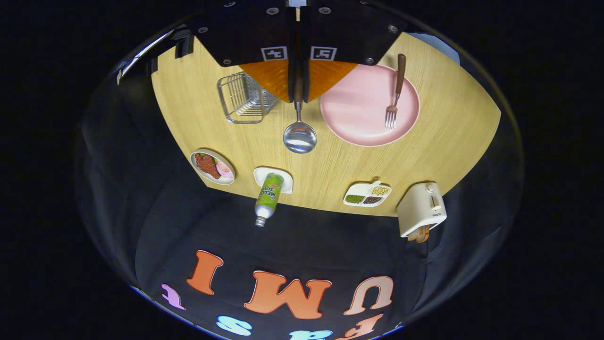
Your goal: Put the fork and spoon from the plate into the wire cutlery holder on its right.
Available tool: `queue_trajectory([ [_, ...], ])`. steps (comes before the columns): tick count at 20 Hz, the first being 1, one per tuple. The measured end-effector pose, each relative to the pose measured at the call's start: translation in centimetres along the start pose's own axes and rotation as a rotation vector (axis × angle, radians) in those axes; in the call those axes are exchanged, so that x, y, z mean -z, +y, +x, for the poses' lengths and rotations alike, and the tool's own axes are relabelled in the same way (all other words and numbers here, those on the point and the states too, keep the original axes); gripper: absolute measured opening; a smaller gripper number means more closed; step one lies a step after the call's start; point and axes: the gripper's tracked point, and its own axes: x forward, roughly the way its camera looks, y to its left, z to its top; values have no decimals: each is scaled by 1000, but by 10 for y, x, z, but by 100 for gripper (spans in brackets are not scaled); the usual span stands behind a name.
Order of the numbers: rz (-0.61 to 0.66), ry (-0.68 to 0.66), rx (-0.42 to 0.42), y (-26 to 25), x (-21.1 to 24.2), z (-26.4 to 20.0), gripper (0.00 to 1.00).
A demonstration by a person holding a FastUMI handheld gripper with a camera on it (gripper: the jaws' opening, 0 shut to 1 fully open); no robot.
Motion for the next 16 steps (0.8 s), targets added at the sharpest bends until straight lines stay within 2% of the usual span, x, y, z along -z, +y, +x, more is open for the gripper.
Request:
queue_trajectory([
  [4, -38, 38, 33, -32, 4, -8, 4],
  [9, -40, 146, 45, -58, 28, -9, 4],
  [16, -78, 324, -4, -80, 47, -7, 3],
])
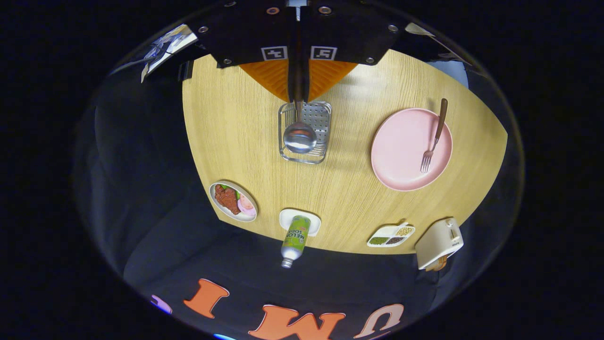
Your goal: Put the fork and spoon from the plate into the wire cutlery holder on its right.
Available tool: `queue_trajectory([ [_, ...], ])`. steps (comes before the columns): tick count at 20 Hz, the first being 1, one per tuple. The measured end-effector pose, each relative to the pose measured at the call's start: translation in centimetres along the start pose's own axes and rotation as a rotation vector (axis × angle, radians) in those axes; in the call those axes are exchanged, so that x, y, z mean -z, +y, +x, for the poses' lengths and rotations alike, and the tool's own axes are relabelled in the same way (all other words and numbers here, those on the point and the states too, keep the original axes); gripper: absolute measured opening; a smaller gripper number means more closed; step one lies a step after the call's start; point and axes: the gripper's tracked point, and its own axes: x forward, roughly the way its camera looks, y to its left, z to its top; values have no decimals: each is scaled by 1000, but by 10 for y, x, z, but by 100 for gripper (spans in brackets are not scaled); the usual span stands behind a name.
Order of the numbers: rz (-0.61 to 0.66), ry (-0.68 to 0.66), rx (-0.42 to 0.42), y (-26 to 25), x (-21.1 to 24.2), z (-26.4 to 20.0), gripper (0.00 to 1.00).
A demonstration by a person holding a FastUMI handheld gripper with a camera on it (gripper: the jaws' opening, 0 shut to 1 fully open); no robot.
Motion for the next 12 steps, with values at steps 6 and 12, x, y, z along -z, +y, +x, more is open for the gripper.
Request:
queue_trajectory([
  [6, -60, 142, -73, -4, -4, 13, 4],
  [12, -131, 248, -125, 4, -14, 29, 4],
])
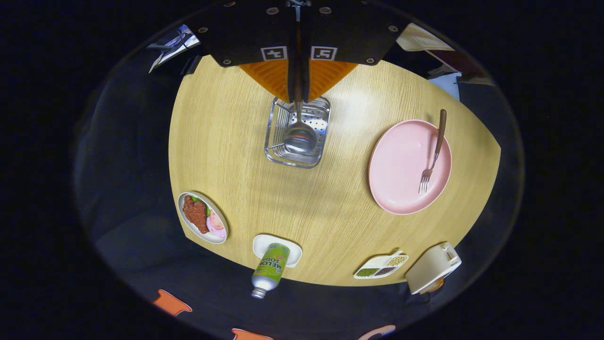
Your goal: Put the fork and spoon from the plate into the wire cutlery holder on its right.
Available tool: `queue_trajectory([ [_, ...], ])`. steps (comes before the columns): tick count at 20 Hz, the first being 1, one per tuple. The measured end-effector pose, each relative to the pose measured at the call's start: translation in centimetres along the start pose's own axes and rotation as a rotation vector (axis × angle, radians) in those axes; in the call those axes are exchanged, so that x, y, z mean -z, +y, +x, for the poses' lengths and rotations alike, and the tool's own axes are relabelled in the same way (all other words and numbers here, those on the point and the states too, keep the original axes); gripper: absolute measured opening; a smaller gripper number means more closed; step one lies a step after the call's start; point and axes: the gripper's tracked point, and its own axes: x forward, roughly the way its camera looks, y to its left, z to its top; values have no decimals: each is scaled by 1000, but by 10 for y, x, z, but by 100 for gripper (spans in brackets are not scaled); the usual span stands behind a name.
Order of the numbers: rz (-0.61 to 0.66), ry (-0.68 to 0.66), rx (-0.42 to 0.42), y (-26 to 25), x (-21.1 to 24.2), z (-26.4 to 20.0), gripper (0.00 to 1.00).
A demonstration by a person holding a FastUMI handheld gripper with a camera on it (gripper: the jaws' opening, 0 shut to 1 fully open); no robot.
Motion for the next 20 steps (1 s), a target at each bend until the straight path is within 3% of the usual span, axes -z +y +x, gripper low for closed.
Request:
queue_trajectory([
  [17, -11, 105, -38, -11, 5, 15, 4],
  [20, 8, 64, -49, -8, -5, 11, 12],
])
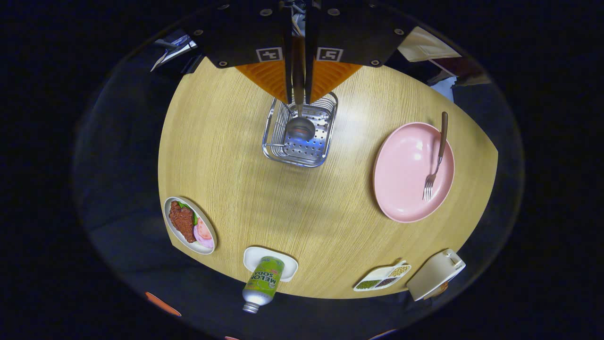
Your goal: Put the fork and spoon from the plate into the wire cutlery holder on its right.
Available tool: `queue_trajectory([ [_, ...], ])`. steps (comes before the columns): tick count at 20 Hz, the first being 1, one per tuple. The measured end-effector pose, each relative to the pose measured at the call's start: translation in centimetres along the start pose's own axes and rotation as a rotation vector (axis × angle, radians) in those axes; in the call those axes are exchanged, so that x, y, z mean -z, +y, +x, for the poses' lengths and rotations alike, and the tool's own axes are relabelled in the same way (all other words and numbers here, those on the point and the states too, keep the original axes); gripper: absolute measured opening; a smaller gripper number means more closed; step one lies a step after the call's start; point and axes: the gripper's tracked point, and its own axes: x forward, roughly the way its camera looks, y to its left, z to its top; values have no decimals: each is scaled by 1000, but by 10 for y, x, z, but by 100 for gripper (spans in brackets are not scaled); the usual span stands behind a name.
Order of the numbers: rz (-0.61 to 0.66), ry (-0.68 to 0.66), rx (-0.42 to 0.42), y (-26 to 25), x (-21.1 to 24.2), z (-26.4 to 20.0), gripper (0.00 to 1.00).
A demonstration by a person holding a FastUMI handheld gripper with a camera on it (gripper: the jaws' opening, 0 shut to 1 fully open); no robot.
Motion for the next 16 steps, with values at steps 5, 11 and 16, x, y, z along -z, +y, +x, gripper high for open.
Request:
queue_trajectory([
  [5, 24, -79, 4, 5, -12, -16, 42],
  [11, 70, -242, -34, 43, -35, -38, 77],
  [16, 98, -421, -47, 88, -59, -46, 98],
])
